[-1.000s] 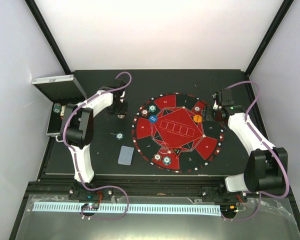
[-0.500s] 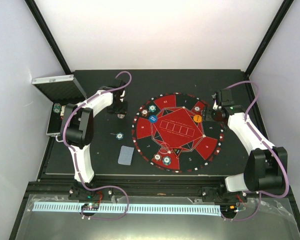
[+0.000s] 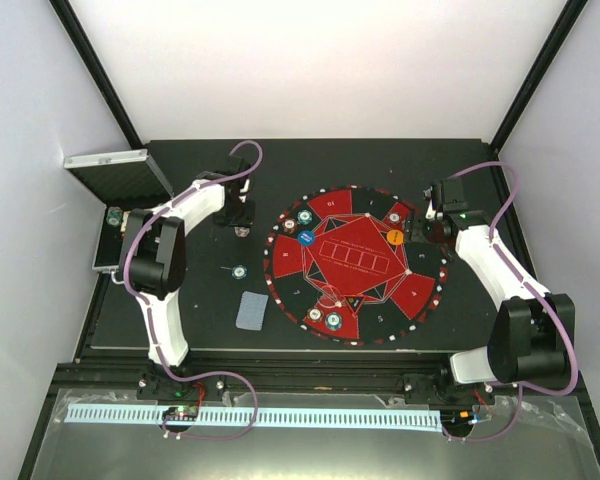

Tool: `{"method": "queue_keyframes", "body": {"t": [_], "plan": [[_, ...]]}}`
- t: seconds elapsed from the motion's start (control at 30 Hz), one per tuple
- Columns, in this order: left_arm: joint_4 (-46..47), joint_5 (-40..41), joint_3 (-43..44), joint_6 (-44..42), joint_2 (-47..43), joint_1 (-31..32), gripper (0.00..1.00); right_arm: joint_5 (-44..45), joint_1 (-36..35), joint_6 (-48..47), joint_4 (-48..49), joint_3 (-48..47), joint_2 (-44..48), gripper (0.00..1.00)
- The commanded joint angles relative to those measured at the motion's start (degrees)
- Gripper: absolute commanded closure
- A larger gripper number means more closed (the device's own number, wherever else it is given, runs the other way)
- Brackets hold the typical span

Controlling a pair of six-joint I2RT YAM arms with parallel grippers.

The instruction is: Distribute texas hold em gaming equipment

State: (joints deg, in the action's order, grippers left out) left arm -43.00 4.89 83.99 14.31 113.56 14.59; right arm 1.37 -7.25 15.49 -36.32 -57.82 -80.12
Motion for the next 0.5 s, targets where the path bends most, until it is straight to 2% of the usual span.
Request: {"method": "queue_keyframes", "body": {"t": [0.0,0.27,0.47], "plan": [[-0.42,0.72,1.36,-0.35,-4.0,-0.44,0.6,0.13,0.22,-0.28,-0.08,-1.36,-0.17,0.2],[-0.75,-1.28,1.63,-0.33,-5.88,0.0,0.61,0.13,0.21,-0.26,-0.16,-1.41,-0.06,0.2],[-1.29,-3.7,7.06,-0.77,-4.13,4.81,0.62,0.13,0.22,-0.19,-0.14,-1.44,0.24,0.2]]}}
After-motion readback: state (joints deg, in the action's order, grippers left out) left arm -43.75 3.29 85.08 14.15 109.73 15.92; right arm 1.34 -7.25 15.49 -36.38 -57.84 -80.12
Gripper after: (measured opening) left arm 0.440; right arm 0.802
